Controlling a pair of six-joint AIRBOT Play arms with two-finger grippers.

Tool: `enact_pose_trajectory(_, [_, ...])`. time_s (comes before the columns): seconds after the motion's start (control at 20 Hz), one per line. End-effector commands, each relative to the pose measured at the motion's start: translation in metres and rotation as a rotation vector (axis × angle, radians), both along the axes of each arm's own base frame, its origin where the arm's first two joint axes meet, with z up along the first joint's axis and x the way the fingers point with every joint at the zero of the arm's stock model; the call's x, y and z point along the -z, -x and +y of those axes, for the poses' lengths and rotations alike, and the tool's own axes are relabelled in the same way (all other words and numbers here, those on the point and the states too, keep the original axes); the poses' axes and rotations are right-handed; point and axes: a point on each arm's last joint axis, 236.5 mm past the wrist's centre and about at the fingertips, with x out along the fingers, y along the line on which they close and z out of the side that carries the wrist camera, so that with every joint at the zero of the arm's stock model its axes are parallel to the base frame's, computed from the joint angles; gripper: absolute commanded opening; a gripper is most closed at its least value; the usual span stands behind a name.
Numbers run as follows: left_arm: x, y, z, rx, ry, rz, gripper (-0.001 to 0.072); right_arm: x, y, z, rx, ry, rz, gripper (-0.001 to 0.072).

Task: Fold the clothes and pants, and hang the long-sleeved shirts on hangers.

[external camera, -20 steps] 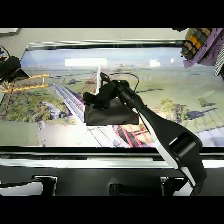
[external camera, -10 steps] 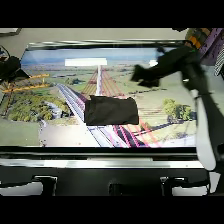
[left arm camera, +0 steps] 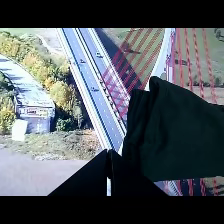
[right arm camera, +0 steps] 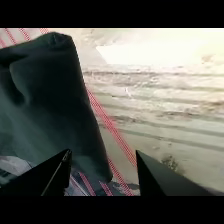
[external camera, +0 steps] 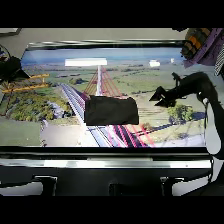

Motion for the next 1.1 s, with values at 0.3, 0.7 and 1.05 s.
enact_pose_trajectory(0.3, [0.011, -0.005, 0.001, 0.003, 0.004, 0.024, 0.0015, 0.059, 0.022, 0.077, -0.120, -0.121, 0.052, 0.0479])
enact_pose_trajectory(0.7, [0.016, -0.006, 0.002, 0.002, 0.006, 0.033, 0.0015, 0.071, 0.013, 0.107, -0.125, -0.097, 0.006, 0.0219])
enact_pose_trajectory(1.05, [0.016, -0.007, 0.002, 0.019, -0.002, 0.029, 0.0015, 0.002, -0.031, 0.084, 0.000, -0.113, -0.122, 0.0036])
